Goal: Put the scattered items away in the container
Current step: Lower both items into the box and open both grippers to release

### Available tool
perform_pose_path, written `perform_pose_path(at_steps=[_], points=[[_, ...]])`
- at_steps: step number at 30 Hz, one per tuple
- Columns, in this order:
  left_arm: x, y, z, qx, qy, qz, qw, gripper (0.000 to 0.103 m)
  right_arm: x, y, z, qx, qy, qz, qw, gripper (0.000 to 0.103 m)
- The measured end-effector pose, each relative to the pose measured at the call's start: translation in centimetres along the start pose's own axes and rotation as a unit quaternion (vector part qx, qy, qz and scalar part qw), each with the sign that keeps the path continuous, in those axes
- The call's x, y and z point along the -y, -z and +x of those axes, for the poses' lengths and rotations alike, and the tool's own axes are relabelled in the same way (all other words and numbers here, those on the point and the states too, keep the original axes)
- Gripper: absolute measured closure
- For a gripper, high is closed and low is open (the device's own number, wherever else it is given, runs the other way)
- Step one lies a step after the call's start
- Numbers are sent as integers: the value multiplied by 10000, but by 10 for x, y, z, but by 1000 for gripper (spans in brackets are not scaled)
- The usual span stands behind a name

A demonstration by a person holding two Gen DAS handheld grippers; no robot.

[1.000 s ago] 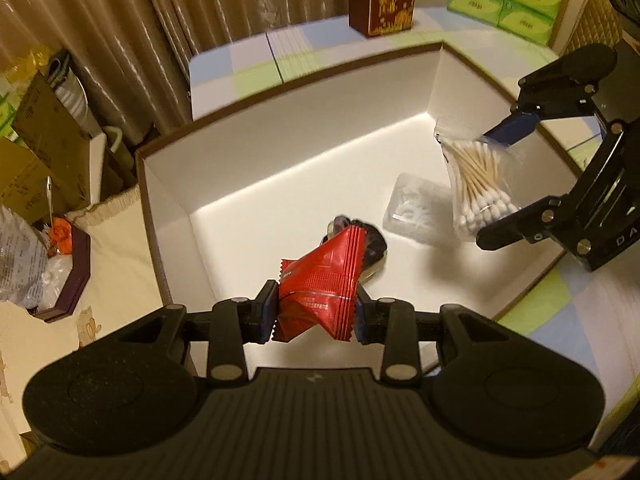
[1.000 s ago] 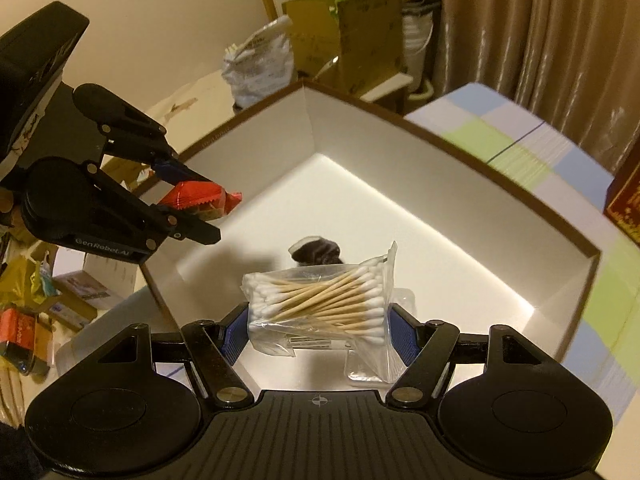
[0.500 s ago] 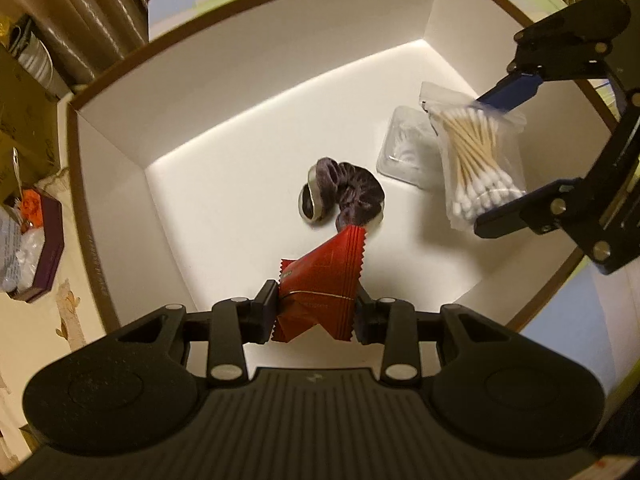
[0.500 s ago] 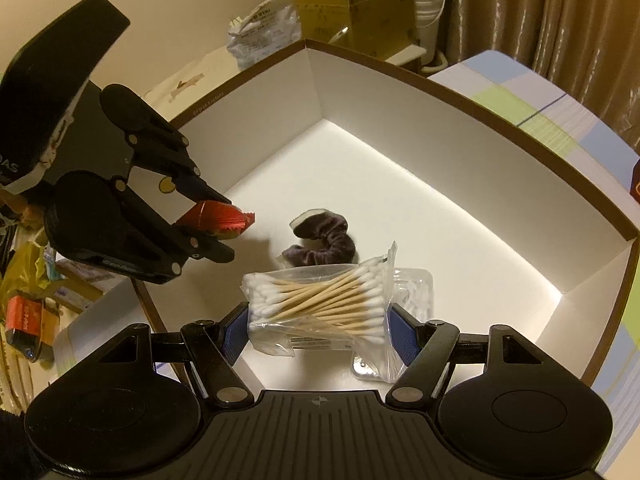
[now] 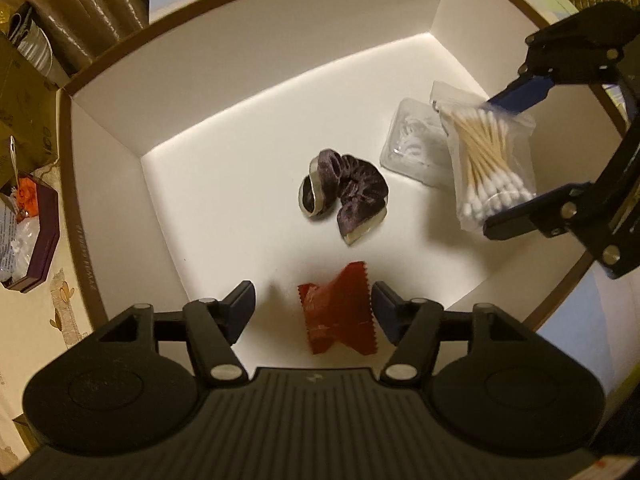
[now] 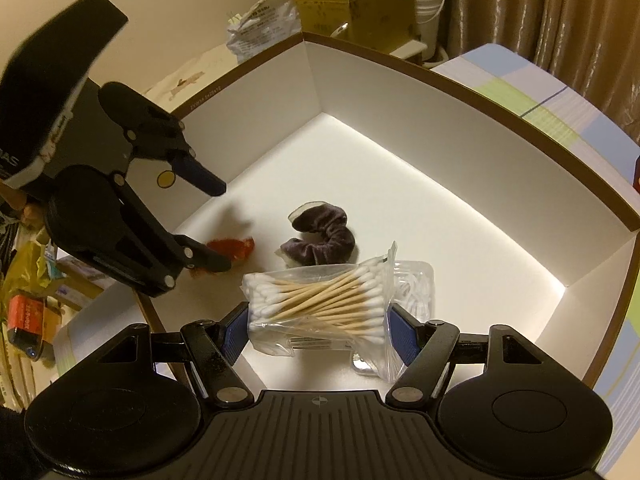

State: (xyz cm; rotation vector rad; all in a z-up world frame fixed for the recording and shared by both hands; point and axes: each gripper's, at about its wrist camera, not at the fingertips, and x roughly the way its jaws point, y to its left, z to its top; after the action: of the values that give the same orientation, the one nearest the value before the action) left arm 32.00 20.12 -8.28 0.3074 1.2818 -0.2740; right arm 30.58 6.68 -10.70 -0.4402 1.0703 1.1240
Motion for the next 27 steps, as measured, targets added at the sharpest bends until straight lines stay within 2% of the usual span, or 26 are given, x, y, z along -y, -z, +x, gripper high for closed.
perform_pose_path(at_steps=[13, 16, 20, 27], points=[[-2, 3, -9, 114, -37, -100, 9999, 43, -5, 1, 8, -54, -47, -83, 9999, 35], [-3, 4, -10, 137, -47, -122, 9998, 43, -5, -1, 9, -54, -185, -79, 9998, 34], [-4, 6, -13, 157, -67, -157, 9997, 41, -5, -2, 9, 84, -256, 41, 9996, 18], [-5, 8, -17, 194, -98, -227, 9995, 38, -6, 0, 6, -5, -143, 66, 9999, 17]])
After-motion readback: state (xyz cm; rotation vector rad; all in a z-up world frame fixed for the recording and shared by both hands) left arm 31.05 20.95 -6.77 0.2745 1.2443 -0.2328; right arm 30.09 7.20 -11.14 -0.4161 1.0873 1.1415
